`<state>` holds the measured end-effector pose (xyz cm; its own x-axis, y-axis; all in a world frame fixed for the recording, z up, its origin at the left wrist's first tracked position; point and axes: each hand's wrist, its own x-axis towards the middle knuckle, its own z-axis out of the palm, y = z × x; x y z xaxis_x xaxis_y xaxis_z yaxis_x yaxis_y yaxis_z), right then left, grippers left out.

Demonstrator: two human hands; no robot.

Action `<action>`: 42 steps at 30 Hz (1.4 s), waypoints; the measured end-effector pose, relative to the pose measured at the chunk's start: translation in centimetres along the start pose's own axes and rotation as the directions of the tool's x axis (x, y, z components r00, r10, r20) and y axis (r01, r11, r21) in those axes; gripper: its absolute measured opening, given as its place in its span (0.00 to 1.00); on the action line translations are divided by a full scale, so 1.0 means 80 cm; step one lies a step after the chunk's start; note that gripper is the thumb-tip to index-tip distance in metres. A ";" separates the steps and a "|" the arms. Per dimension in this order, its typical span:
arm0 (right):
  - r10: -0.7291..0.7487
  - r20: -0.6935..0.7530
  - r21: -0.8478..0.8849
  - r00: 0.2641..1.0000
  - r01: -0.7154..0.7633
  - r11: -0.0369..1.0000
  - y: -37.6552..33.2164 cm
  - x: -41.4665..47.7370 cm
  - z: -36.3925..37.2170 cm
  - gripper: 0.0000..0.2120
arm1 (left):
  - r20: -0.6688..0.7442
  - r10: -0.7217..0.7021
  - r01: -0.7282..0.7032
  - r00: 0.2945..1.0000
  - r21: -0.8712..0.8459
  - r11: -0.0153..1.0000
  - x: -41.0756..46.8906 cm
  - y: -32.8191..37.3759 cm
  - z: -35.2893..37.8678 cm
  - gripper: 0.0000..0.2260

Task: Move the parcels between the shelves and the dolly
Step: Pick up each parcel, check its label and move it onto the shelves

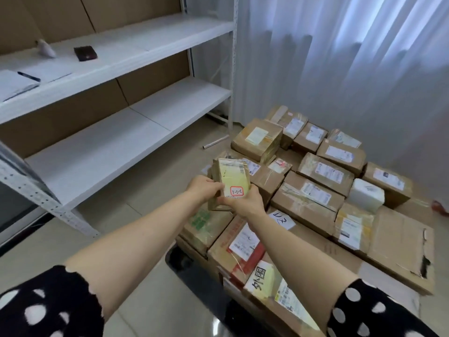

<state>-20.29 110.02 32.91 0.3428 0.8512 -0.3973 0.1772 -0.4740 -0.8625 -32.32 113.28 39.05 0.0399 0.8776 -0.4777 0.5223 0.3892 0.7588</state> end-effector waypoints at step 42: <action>0.165 -0.583 0.046 0.796 -0.170 0.984 -0.236 0.403 0.159 0.49 | 0.583 0.333 -0.473 0.741 0.101 0.875 0.580 0.248 -0.129 0.30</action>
<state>-24.34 149.28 32.37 0.8397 0.4680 -0.2756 0.0736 -0.6008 -0.7960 -28.88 164.65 36.52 0.7002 0.6168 -0.3596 0.5246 -0.1027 0.8452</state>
